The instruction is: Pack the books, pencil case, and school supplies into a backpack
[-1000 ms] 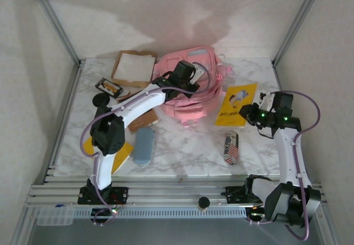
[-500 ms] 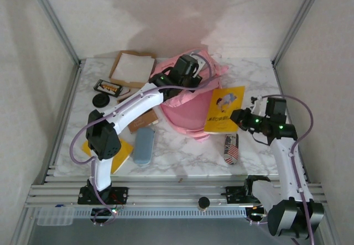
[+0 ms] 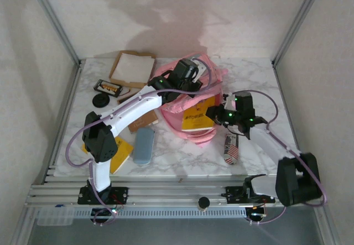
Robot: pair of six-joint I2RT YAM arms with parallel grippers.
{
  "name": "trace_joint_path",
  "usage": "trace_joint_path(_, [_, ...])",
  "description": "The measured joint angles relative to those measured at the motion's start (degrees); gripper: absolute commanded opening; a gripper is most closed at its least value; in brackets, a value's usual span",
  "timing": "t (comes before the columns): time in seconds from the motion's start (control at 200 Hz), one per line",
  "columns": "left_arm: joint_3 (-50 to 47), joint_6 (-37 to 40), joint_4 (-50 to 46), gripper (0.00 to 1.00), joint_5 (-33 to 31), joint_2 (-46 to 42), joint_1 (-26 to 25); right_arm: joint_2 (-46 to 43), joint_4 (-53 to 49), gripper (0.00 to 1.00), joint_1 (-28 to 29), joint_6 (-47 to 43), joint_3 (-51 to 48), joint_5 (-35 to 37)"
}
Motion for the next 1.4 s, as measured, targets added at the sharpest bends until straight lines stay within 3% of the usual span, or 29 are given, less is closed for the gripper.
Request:
trace_joint_path(0.31, [-0.13,-3.78,0.07,0.00,3.56,-0.15,0.04,19.19,22.23,0.11,4.90,3.48,2.21,8.09])
trace_joint_path(0.446, [-0.13,-4.20,0.07,0.00,3.54,-0.15,0.26,26.34,24.57,0.47,5.46,3.13,6.91,9.27])
trace_joint_path(0.601, [-0.13,-4.33,0.28,0.00,2.71,-0.15,0.48,25.86,22.62,0.73,3.80,1.57,9.42,13.16])
trace_joint_path(0.956, [-0.13,-6.34,1.22,0.00,2.71,-0.15,0.66,7.72,7.98,0.72,4.20,0.37,0.79,18.29])
trace_joint_path(1.062, [-0.13,-6.95,1.55,0.00,2.84,-0.15,0.70,4.28,5.84,0.63,7.15,1.42,-1.57,18.88])
trace_joint_path(1.192, [-0.13,-7.32,1.55,0.00,3.19,-0.13,0.76,4.33,4.92,0.63,10.73,3.48,-3.63,19.63])
trace_joint_path(1.397, [0.20,-7.39,1.33,0.00,4.68,0.42,0.76,11.45,6.69,0.65,15.58,7.43,-3.06,22.53])
